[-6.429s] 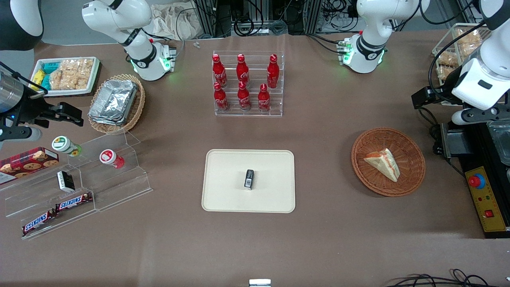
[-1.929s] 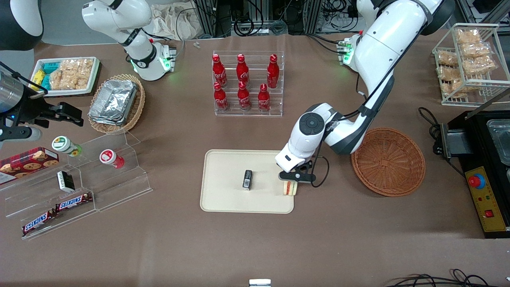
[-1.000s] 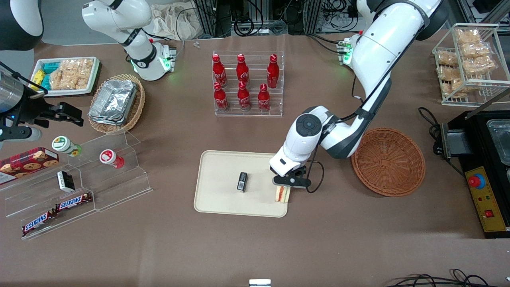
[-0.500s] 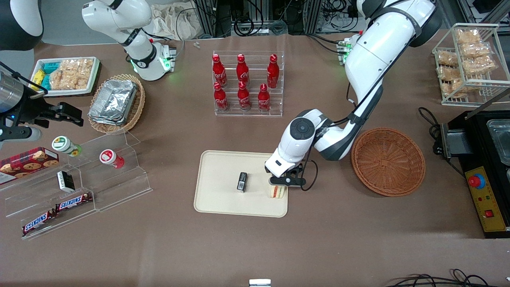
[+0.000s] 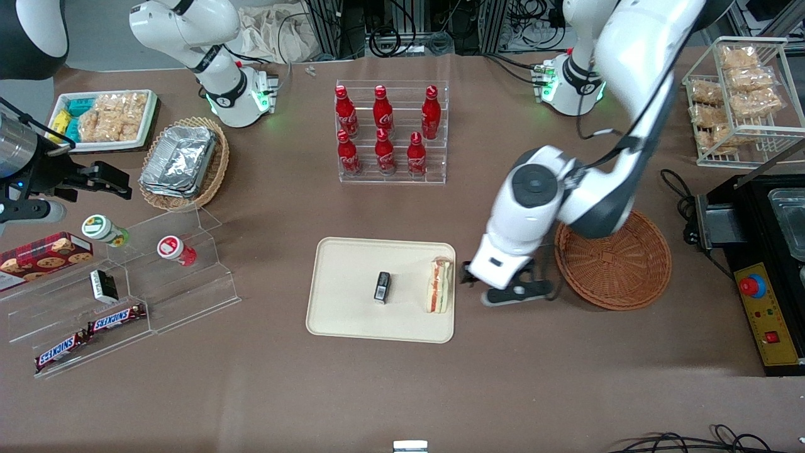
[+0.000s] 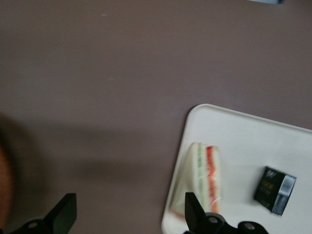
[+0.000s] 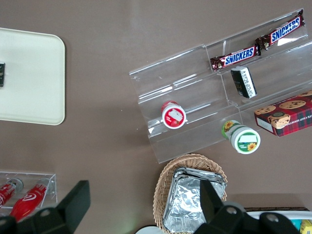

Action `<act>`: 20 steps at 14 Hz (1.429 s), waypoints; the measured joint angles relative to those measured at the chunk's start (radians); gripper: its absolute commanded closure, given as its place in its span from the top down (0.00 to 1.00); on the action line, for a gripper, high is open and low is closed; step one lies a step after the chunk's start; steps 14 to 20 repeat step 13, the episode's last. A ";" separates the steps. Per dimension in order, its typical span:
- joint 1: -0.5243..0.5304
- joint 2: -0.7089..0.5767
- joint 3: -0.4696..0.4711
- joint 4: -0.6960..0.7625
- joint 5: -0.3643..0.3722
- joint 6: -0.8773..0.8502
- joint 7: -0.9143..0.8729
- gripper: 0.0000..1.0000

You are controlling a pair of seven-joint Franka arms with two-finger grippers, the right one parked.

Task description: Place sandwich from basket to tray

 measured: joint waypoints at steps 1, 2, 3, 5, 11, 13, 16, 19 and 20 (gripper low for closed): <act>0.040 -0.051 -0.004 0.002 -0.068 -0.093 0.089 1.00; 0.079 -0.105 -0.004 0.003 -0.118 -0.184 0.173 1.00; 0.122 -0.160 -0.004 0.004 -0.144 -0.271 0.239 1.00; 0.215 -0.258 -0.002 0.007 -0.164 -0.419 0.356 1.00; 0.154 -0.456 0.308 0.060 -0.266 -0.693 0.652 1.00; 0.115 -0.488 0.357 0.060 -0.266 -0.715 0.669 1.00; 0.115 -0.488 0.357 0.060 -0.266 -0.715 0.669 1.00; 0.115 -0.488 0.357 0.060 -0.266 -0.715 0.669 1.00; 0.115 -0.488 0.357 0.060 -0.266 -0.715 0.669 1.00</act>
